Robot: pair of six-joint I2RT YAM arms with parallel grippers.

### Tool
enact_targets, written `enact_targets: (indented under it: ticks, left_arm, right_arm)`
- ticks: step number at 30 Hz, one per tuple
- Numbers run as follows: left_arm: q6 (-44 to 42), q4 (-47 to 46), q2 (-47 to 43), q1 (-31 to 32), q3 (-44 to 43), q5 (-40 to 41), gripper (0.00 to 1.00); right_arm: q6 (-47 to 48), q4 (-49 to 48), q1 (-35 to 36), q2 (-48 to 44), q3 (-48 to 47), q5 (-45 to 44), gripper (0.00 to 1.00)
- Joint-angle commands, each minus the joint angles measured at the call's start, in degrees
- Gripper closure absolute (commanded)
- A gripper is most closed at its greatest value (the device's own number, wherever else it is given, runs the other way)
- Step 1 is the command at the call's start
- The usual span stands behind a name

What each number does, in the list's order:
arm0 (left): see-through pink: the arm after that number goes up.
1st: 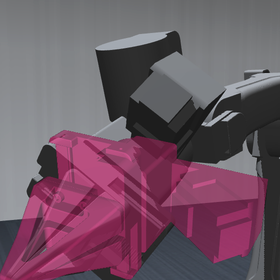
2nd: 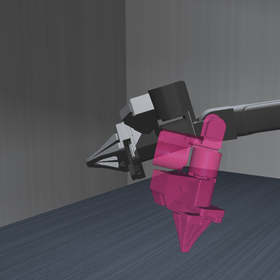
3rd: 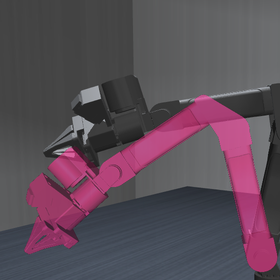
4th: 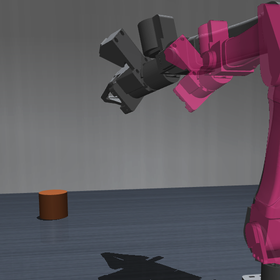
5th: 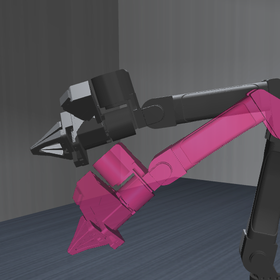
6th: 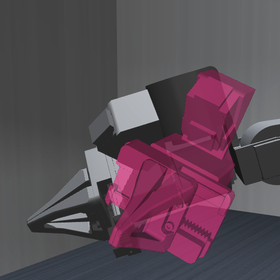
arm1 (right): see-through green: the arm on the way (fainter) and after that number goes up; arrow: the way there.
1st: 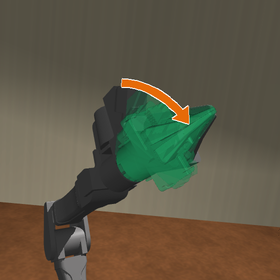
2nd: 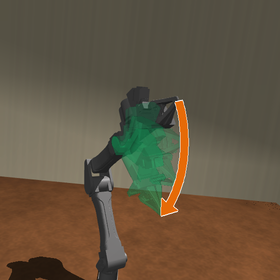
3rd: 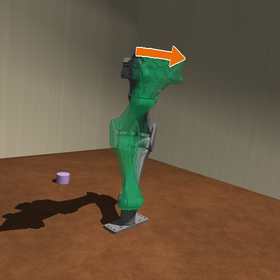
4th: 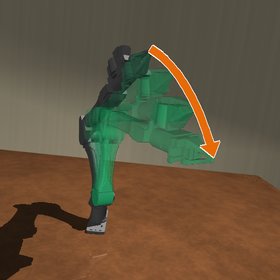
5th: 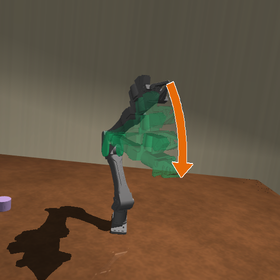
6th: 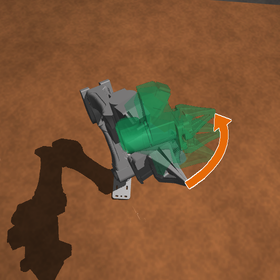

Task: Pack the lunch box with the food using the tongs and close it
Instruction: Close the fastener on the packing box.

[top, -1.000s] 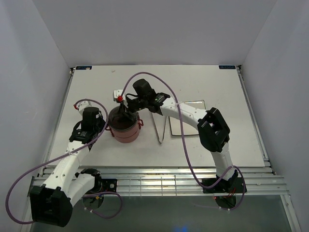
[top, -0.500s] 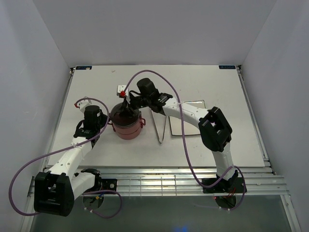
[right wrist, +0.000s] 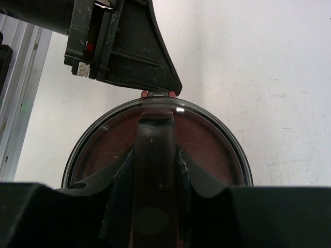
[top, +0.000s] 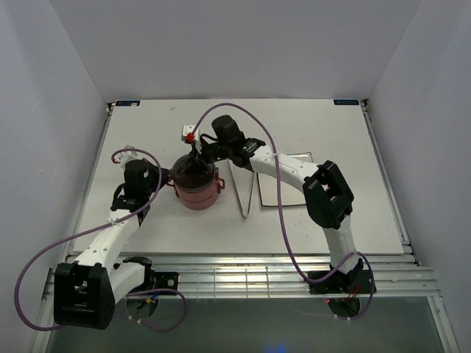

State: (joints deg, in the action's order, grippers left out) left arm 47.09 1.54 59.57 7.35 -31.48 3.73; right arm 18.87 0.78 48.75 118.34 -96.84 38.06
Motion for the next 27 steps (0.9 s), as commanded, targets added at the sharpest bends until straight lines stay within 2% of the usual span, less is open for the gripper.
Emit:
enact_targets:
  ticks: [1, 15, 18, 22, 27]
  left_arm:
    - [6.42, -3.01, 0.37, 3.19, 1.95, -22.7, 1.0]
    - [14.25, -10.5, 1.25, 2.14, 8.1, -29.82, 1.0]
    - [13.04, -10.95, 0.64, 1.88, 7.85, -29.83, 1.0]
    - [6.45, 2.63, -3.31, 1.52, 1.88, -19.06, 1.0]
    - [1.08, 12.16, -6.66, 1.52, -4.98, -8.93, 1.0]
  right_arm:
    - [-2.52, 6.16, 2.58, 5.58, -0.37, 0.25, 0.92]
    - [-4.19, 6.78, 1.87, 7.07, -1.69, 2.01, 0.92]
    - [-4.28, 7.13, 1.87, 7.34, -2.04, 1.93, 0.92]
    - [-4.9, 7.13, 1.61, 7.16, -2.3, 1.05, 0.92]
    - [-5.77, 6.35, 0.56, 6.2, -0.82, 1.31, 0.92]
